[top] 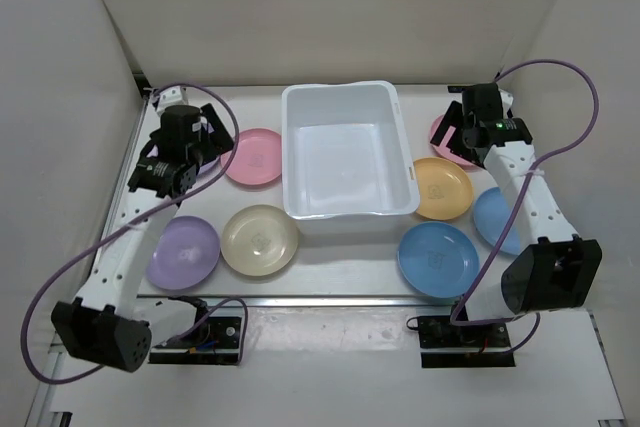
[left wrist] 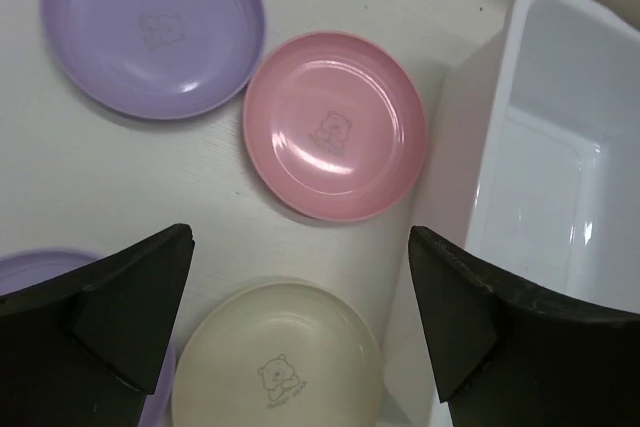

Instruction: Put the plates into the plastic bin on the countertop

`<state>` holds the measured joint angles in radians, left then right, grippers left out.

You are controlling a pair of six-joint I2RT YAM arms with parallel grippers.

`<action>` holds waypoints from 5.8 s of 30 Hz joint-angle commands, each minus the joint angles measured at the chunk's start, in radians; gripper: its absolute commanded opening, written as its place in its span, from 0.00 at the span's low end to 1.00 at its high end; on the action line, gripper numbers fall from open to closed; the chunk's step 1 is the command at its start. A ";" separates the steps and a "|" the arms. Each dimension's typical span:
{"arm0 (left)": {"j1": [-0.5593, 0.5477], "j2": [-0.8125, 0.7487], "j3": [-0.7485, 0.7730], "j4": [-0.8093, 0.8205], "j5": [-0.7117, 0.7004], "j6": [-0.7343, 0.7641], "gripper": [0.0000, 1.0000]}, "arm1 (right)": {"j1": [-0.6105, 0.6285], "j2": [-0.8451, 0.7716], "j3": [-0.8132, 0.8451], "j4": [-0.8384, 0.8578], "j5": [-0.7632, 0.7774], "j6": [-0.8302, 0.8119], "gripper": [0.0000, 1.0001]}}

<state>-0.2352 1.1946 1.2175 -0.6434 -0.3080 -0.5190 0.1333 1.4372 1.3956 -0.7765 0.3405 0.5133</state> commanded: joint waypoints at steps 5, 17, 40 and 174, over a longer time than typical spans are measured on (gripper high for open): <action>-0.001 -0.001 0.059 -0.059 -0.105 0.033 0.99 | 0.000 0.052 0.112 -0.050 0.026 0.013 0.99; 0.019 0.177 0.106 0.016 0.017 0.088 0.99 | -0.326 0.284 0.157 0.135 -0.207 -0.151 0.99; 0.120 0.310 0.102 0.094 0.086 0.065 0.99 | -0.465 0.775 0.329 0.301 -0.439 -0.101 0.80; -0.249 0.758 0.784 -0.206 0.144 0.181 0.10 | 0.029 -0.162 0.054 -0.018 0.183 0.126 0.97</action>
<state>-0.4236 1.9099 1.8832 -0.6708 -0.0963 -0.4030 0.2123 1.2877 1.4754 -0.7696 0.5465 0.6144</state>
